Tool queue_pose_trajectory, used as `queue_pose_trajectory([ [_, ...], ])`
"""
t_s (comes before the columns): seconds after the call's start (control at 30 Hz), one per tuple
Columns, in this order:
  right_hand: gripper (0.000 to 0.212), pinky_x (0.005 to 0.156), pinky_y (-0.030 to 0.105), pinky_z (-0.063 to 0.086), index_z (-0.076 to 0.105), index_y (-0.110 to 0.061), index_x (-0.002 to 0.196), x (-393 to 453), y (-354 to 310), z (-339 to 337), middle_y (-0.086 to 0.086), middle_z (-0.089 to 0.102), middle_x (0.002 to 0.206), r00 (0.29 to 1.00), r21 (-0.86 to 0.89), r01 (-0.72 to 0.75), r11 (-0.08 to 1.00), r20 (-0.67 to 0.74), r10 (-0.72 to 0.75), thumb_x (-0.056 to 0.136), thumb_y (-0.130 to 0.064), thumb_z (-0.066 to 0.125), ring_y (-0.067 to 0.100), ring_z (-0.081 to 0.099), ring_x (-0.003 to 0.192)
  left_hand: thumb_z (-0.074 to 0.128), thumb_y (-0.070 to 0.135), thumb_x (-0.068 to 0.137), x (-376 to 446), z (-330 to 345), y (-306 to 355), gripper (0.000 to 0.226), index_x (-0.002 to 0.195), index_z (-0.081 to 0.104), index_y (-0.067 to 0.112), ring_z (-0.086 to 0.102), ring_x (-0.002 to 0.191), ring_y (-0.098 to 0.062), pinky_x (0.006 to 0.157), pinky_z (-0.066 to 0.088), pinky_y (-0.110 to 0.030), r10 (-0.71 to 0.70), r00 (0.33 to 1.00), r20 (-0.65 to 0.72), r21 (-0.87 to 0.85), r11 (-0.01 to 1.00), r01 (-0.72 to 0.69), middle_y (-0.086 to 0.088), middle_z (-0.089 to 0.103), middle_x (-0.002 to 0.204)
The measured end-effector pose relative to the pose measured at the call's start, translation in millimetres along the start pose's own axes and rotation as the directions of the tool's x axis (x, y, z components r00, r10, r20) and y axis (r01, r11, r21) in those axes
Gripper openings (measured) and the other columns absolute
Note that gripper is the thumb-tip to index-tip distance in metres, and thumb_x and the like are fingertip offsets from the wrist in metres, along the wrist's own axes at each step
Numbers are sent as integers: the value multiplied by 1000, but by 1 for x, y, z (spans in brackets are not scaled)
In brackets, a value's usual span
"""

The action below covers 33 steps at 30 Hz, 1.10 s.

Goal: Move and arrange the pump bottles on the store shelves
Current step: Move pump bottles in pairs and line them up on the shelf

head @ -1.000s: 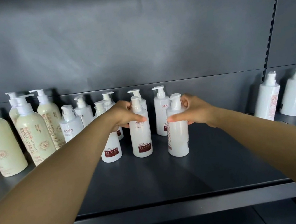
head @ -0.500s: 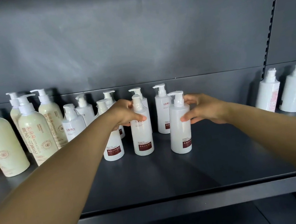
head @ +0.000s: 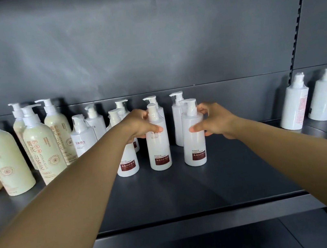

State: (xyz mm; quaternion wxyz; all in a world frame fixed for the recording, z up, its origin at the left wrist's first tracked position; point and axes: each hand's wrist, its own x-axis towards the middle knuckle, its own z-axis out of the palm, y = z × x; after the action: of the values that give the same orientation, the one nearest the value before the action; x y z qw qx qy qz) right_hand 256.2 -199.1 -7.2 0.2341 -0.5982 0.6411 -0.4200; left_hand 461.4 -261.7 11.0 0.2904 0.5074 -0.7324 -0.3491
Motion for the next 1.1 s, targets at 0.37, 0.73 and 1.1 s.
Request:
queue_pose_trajectory([
  [0.37,47,81,42,58,57,-13,113,4,1,3,3,63,109,1000,-18,-11,1000,-17,11,73,-11,80,23,63,101,74,7,77,4,-1,-1,45,120,59,10,61,110,-21,92,51,-34,-4,1000,28,-26,1000,5,-5,63,121],
  [0.73,43,81,42,58,55,-15,108,4,1,-1,-1,61,101,1000,-16,-1,1000,25,1,73,-10,80,23,63,101,73,6,78,3,-3,0,46,121,58,10,60,100,-15,72,48,-22,-1,999,46,-34,999,3,-4,63,121],
  [1.1,43,81,39,57,54,-14,109,2,-2,-2,-7,58,96,999,-15,-5,1000,39,5,74,-9,79,21,62,101,73,6,78,3,-3,-1,46,121,58,9,60,104,-16,82,49,-28,-2,999,51,-25,1000,3,-4,63,120],
])
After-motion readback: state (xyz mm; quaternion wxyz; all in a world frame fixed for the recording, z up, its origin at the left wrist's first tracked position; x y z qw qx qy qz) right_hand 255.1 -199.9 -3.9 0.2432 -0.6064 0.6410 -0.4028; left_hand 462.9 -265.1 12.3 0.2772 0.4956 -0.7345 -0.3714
